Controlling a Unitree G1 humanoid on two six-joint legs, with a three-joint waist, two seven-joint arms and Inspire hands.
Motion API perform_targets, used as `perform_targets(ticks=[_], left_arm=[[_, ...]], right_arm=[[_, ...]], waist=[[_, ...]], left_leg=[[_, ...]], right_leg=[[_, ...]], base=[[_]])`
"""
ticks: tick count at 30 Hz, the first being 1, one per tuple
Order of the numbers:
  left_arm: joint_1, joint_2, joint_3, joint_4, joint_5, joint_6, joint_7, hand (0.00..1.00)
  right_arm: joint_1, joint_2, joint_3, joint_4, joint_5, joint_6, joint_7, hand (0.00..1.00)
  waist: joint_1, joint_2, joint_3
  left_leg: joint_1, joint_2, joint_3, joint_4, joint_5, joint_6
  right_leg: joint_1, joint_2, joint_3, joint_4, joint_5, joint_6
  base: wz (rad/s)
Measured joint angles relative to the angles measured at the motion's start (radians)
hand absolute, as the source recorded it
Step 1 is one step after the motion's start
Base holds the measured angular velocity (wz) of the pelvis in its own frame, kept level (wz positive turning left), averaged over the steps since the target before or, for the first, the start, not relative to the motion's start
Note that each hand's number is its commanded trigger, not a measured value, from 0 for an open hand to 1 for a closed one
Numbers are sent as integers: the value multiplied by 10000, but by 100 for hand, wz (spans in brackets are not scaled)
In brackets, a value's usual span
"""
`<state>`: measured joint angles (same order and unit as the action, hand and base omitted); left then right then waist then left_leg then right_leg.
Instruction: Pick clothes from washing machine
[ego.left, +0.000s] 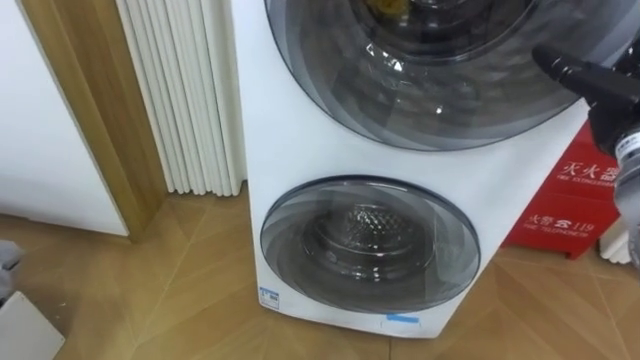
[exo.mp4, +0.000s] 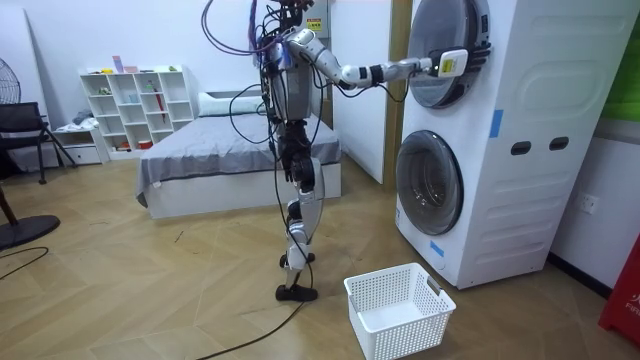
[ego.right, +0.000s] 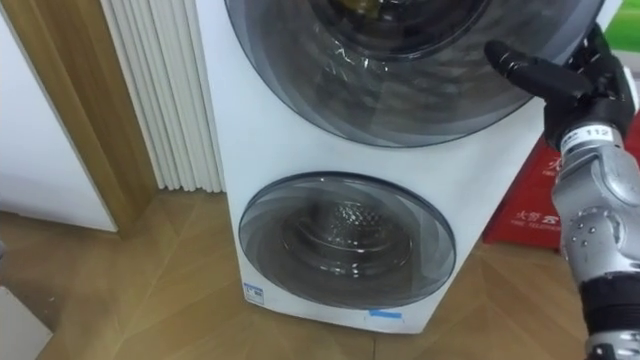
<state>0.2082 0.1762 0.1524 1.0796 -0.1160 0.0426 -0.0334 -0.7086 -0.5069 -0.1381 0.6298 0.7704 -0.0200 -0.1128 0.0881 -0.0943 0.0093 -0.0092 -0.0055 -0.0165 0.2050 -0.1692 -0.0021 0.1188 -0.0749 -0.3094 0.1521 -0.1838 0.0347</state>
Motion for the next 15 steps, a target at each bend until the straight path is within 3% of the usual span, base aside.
perform_targets(ticks=[9,15], left_arm=[[-75,86,-73,-1,11,-2,-173,0],[-30,204,-78,0,13,-3,-191,0]], right_arm=[[-251,-221,356,-58,-486,9,60,0],[-246,-222,423,-553,-715,401,56,0]], waist=[[-28,-35,-12],[-21,-161,-19]], left_leg=[[4,14,116,-22,1,0],[12,60,348,-71,1,0]], right_leg=[[4,-3,104,6,0,0],[-112,13,321,9,0,0]], base=[[-4],[-12]])
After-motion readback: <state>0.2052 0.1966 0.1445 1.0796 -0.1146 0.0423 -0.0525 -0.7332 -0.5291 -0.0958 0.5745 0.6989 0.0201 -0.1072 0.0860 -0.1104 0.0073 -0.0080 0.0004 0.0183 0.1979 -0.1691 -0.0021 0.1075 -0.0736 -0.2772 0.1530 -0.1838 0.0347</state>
